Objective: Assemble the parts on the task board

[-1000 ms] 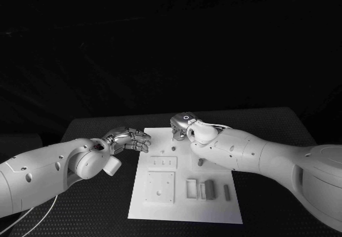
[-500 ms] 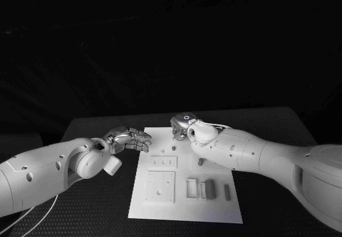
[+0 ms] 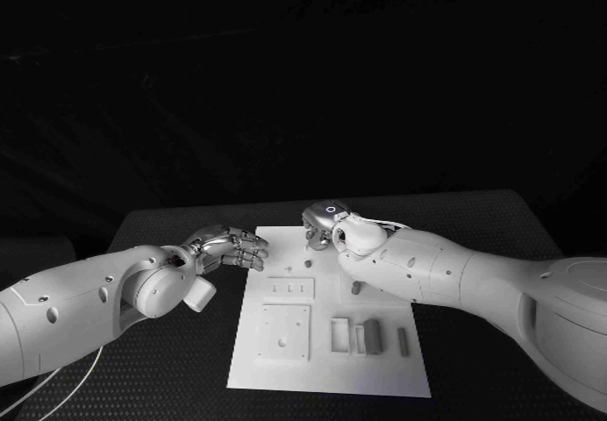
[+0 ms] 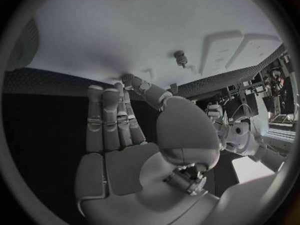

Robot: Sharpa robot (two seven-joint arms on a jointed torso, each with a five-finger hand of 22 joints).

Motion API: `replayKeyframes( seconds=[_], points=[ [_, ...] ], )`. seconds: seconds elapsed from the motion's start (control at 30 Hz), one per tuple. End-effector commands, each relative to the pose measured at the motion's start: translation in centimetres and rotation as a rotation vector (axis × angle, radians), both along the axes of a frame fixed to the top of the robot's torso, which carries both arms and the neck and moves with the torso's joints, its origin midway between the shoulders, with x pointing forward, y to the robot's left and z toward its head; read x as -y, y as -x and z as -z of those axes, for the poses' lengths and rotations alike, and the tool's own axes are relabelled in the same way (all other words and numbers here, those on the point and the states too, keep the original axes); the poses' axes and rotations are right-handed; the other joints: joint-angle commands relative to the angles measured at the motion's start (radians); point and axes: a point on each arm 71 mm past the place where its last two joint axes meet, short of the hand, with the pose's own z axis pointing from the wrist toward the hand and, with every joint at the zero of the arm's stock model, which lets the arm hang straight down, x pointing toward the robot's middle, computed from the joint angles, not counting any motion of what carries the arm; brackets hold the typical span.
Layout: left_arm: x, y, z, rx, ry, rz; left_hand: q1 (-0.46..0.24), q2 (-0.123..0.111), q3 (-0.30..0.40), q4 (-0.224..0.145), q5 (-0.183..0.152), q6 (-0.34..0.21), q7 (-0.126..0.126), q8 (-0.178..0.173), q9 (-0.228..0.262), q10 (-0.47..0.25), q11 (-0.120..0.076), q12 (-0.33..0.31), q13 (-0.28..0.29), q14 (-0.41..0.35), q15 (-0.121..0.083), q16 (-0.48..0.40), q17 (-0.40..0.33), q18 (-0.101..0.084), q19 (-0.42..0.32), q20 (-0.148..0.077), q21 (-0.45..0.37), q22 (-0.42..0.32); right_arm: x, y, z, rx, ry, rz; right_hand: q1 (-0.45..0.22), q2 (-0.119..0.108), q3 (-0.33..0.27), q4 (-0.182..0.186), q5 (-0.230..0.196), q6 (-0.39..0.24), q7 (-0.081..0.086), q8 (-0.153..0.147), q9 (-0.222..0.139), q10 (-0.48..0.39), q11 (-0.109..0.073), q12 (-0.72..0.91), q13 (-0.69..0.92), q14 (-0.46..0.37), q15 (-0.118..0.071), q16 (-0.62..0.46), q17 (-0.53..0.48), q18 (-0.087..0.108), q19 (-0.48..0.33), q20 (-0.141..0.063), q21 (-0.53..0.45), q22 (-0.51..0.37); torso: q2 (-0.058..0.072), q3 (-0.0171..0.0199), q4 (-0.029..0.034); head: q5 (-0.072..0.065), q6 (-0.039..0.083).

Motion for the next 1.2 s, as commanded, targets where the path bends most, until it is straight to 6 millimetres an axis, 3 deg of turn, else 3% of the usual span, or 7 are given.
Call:
replayKeyframes(
  seconds=[0.03, 0.47, 0.77, 0.9, 0.93, 1.0, 1.2],
  points=[
    [0.2, 0.0, -0.1, 0.003, 0.012, 0.007, -0.01, -0.001, -0.005, 0.0, 0.005, 0.008, 0.034, -0.005, -0.001, 0.004, 0.002, -0.004, 0.001, 0.009, 0.0, -0.004, 0.001, 0.014, 0.008, -0.002, -0.005, 0.002, 0.1, 0.0, 0.1, -0.003, 0.001, -0.007, 0.003, -0.003, -0.002, 0.007, -0.006, -0.005, -0.001, -0.004, -0.001, -0.006, 0.001, -0.007, -0.001, 0.0, 0.007, 0.003, -0.001, 0.053, -0.007, -0.003, 0.0, 0.017, 0.0, 0.0002, 0.0217, 0.0, 0.0],
    [-0.8, -0.1, -0.2, 0.012, 0.007, -0.017, -0.009, -0.001, -0.005, -0.001, 0.005, 0.011, 0.033, -0.004, -0.001, 0.01, 0.0, -0.001, 0.003, 0.01, 0.0, -0.005, 0.003, 0.014, 0.009, -0.002, -0.005, 0.002, 2.8, 0.9, -3.9, 0.024, -0.19, -0.041, 0.003, -0.045, -0.008, 0.01, -0.007, -0.011, 0.001, -0.004, -0.007, 0.006, -0.002, 0.001, -0.006, 0.006, 0.004, 0.012, -0.006, 0.053, 0.0, -0.005, 0.006, 0.018, 0.001, 0.0016, 0.0177, -0.003, 0.022],
    [-1.0, -0.3, -0.1, 0.015, 0.008, -0.019, -0.009, 0.001, -0.006, -0.001, 0.005, 0.048, 0.019, 0.011, 0.005, 0.049, -0.018, 0.023, 0.016, 0.024, -0.005, -0.005, 0.014, 0.013, 0.012, -0.004, -0.007, 0.006, 8.6, 0.5, -6.6, -0.069, -0.201, 0.029, -0.015, -0.103, -0.036, 0.047, -0.007, -0.01, 0.001, 0.002, -0.007, 0.086, -0.033, 0.057, 0.045, -0.008, -0.025, 0.034, -0.004, 0.053, -0.007, -0.005, 0.017, 0.02, -0.006, 0.0078, -0.0059, 0.002, 0.042],
    [-1.0, -0.4, -0.1, 0.016, 0.007, -0.022, -0.009, 0.0, -0.007, -0.001, 0.005, 0.048, 0.018, 0.011, 0.006, 0.048, -0.018, 0.022, 0.016, 0.023, -0.004, -0.006, 0.014, 0.013, 0.012, -0.004, -0.008, 0.006, 10.7, 0.5, -6.3, -0.122, -0.162, 0.063, -0.015, -0.126, -0.057, 0.068, -0.008, -0.021, -0.011, 0.002, -0.003, 0.134, -0.053, 0.146, 0.173, -0.008, -0.044, 0.064, 0.002, 0.053, -0.004, -0.008, 0.035, 0.022, -0.008, 0.0124, -0.0175, 0.004, 0.049],
    [-1.0, -0.4, -0.1, 0.017, 0.008, -0.021, -0.009, 0.0, -0.007, -0.001, 0.005, 0.048, 0.018, 0.011, 0.005, 0.047, -0.018, 0.022, 0.016, 0.023, -0.004, -0.006, 0.014, 0.013, 0.012, -0.004, -0.008, 0.006, 11.1, 0.4, -6.2, -0.134, -0.153, 0.069, -0.01, -0.135, -0.074, 0.076, -0.005, -0.028, -0.038, 0.002, 0.003, 0.064, -0.064, 0.252, 0.374, -0.021, -0.036, 0.117, 0.027, 0.053, 0.002, -0.017, 0.062, 0.02, -0.008, 0.0133, -0.0189, 0.004, 0.05],
    [-1.0, -0.3, -0.1, 0.016, 0.009, -0.019, -0.009, 0.0, -0.007, -0.001, 0.005, 0.047, 0.018, 0.01, 0.005, 0.046, -0.017, 0.022, 0.016, 0.022, -0.004, -0.007, 0.015, 0.012, 0.011, -0.004, -0.009, 0.006, 11.5, 0.4, -6.0, -0.153, -0.139, 0.074, -0.008, -0.141, -0.073, 0.09, -0.007, -0.038, -0.015, 0.0, 0.009, -0.001, -0.063, 0.381, 0.611, -0.038, -0.052, 0.152, 0.038, 0.053, -0.012, -0.019, 0.081, 0.02, -0.009, 0.0148, -0.0212, 0.004, 0.051],
    [-1.1, -0.3, 0.0, 0.014, 0.008, -0.019, -0.009, 0.0, -0.007, -0.001, 0.005, 0.045, 0.019, 0.009, 0.005, 0.044, -0.016, 0.021, 0.016, 0.021, -0.003, -0.008, 0.015, 0.012, 0.01, -0.004, -0.009, 0.006, 12.6, 0.2, -5.2, -0.187, -0.099, 0.093, -0.023, -0.143, -0.067, 0.087, -0.007, -0.045, -0.016, -0.007, 0.011, -0.052, -0.063, 0.537, 0.814, -0.05, -0.053, 0.203, 0.065, 0.053, -0.022, -0.018, 0.114, 0.021, -0.008, 0.0164, -0.0203, -0.001, 0.05]
  ],
)
